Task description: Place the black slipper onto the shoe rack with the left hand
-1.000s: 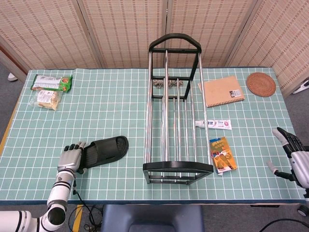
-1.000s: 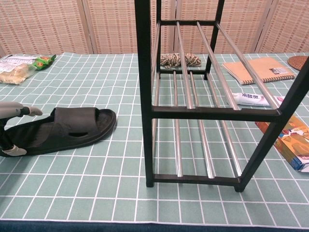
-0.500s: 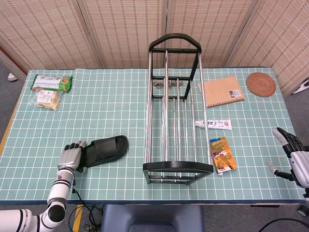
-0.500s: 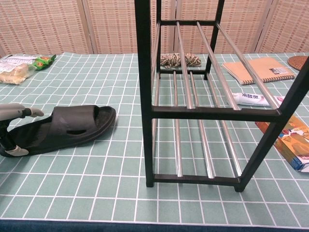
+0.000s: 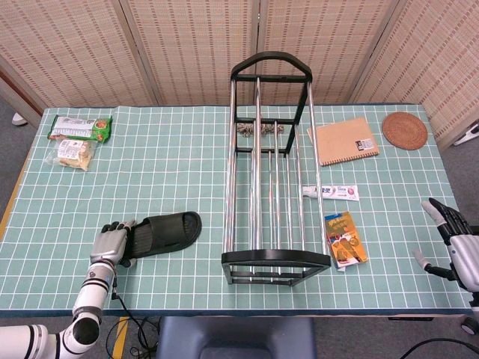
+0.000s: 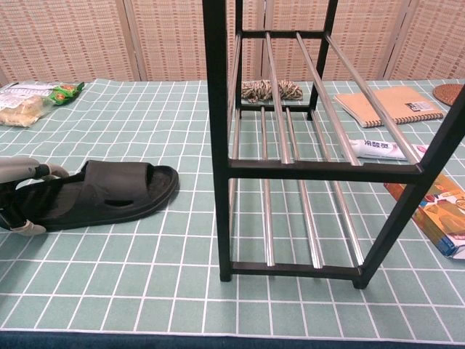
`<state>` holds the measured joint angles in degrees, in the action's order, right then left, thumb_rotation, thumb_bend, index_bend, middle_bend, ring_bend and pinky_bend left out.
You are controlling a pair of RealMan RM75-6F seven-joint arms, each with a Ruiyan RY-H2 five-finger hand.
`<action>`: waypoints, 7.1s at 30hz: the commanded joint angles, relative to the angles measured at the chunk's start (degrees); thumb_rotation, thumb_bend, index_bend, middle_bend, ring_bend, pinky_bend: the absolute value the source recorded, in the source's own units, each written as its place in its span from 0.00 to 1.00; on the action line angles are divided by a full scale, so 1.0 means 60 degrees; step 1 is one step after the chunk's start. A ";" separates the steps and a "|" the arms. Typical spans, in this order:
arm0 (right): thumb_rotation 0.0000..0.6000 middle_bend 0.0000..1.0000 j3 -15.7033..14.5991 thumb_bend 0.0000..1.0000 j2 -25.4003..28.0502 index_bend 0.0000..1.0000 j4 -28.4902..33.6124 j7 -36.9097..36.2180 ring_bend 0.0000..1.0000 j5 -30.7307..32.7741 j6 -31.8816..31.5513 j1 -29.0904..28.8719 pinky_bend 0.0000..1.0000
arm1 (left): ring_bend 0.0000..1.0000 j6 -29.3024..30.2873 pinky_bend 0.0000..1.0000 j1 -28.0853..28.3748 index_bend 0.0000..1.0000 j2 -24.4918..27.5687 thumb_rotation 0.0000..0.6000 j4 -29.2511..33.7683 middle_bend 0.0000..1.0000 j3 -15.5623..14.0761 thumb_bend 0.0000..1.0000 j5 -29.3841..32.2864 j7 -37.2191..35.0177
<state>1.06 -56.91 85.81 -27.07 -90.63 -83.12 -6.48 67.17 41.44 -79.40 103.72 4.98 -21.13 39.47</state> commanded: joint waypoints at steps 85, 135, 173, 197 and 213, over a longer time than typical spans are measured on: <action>1.00 0.00 0.0260 0.34 -0.0316 0.00 0.0522 0.1951 0.00 0.0194 -0.0279 0.0081 0.00 | 0.19 -0.3712 0.17 0.1507 0.35 0.5812 1.00 0.2358 0.37 0.0073 0.26 -0.0549 -0.1878; 1.00 0.00 0.0133 0.34 -0.0127 0.00 0.0552 0.1334 0.00 -0.0032 0.0021 -0.0040 0.00 | 0.19 -0.4269 0.17 0.5395 0.35 0.7705 1.00 0.4549 0.37 -0.0421 0.26 0.2596 -0.1380; 1.00 0.00 -0.0392 0.34 0.0287 0.00 0.0177 -0.0380 0.00 -0.0939 -0.0481 -0.0012 0.00 | 0.20 -0.0052 0.18 0.8132 0.36 0.4071 1.00 0.4047 0.38 0.0873 0.26 0.6769 0.0925; 1.00 0.00 -0.0603 0.34 0.0411 0.00 0.0115 -0.0733 0.00 -0.1287 -0.0703 -0.0032 0.00 | 0.20 0.1299 0.18 0.8612 0.36 0.2316 1.00 0.3237 0.38 0.2326 0.26 0.7798 0.2290; 1.00 0.00 -0.0668 0.34 0.0440 0.00 0.0184 -0.0667 0.00 -0.1375 -0.0840 -0.0011 0.00 | 0.20 0.2253 0.19 0.8720 0.35 0.1959 1.00 0.3377 0.38 0.3291 0.26 0.8150 0.2959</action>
<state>-2.95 -54.28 86.90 -31.08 -98.88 -88.14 -6.57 80.38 93.65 -67.38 123.89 24.44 27.55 56.94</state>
